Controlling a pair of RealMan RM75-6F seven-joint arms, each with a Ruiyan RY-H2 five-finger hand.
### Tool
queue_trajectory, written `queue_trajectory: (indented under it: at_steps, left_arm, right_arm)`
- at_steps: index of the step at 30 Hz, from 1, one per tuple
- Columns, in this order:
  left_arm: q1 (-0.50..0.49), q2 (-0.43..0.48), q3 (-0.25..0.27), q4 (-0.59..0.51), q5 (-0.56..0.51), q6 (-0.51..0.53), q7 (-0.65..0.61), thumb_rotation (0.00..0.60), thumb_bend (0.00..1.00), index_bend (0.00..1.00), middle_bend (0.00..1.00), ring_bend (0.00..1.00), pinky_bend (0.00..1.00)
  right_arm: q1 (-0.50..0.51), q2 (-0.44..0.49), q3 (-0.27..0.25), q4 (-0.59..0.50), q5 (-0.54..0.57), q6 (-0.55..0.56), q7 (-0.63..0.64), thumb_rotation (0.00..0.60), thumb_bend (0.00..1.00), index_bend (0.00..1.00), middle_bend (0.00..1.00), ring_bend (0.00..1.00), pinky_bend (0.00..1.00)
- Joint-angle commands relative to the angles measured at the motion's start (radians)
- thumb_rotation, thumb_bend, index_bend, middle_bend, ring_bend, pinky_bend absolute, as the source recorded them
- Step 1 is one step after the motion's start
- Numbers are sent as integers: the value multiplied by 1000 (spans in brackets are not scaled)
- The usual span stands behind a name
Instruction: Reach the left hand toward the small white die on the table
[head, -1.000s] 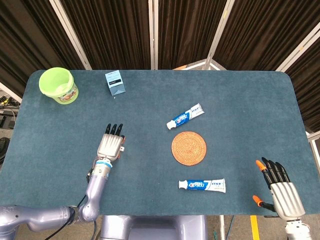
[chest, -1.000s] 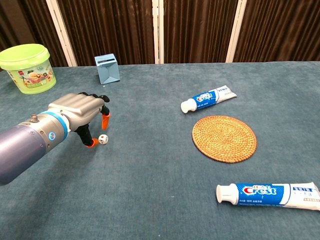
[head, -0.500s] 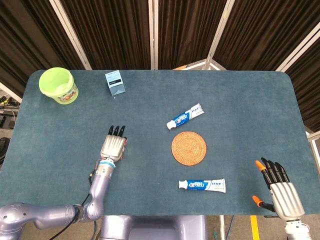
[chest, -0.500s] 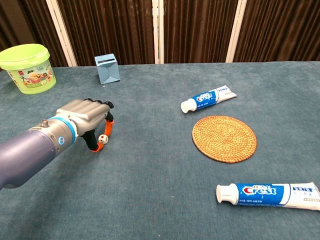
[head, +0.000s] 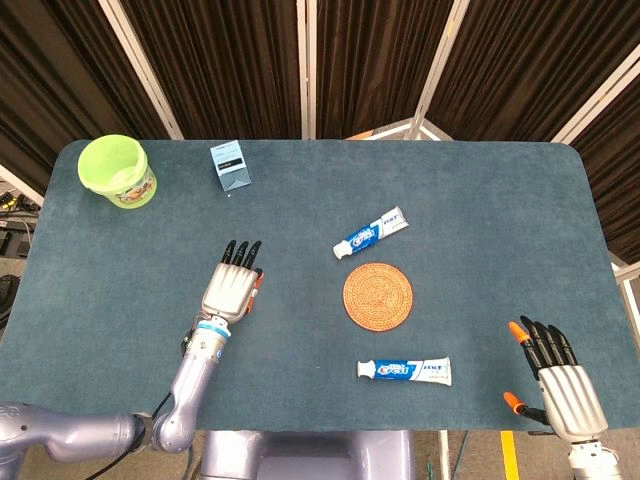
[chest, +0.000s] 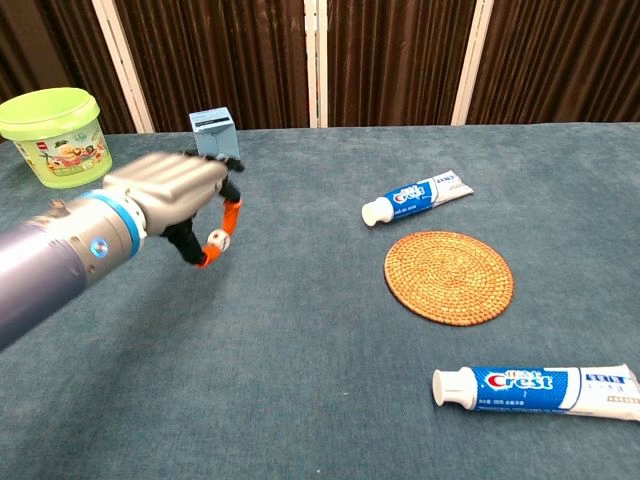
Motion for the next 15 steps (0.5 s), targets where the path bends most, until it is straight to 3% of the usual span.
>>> queue_trajectory:
  at_steps: [1, 5, 8, 10, 15]
  left_arm:
    - [0, 56, 7, -91, 53, 38, 7, 600, 462, 564, 0, 0, 0]
    - [0, 93, 8, -170, 85, 70, 21, 600, 454, 480, 0, 0, 0]
    - [3, 107, 9, -195, 114, 90, 11, 600, 436, 228, 0, 0, 0]
    - [8, 111, 8, -198, 140, 109, -7, 600, 431, 121, 0, 0, 0]
    - [33, 134, 28, -205, 184, 135, -46, 600, 428, 44, 0, 0, 0]
  right_arm:
    - [-1, -1, -1, 0, -2, 0, -4, 600, 68, 0, 0, 0, 0]
    - [-3, -3, -3, 2, -7, 6, -5, 600, 68, 0, 0, 0, 0]
    - [-4, -3, -3, 1, -7, 8, -5, 600, 68, 0, 0, 0, 0]
    - [-5, -3, -3, 1, -8, 9, -6, 600, 68, 0, 0, 0, 0]
    - [-5, -6, -4, 4, -8, 8, -11, 600, 68, 0, 0, 0, 0]
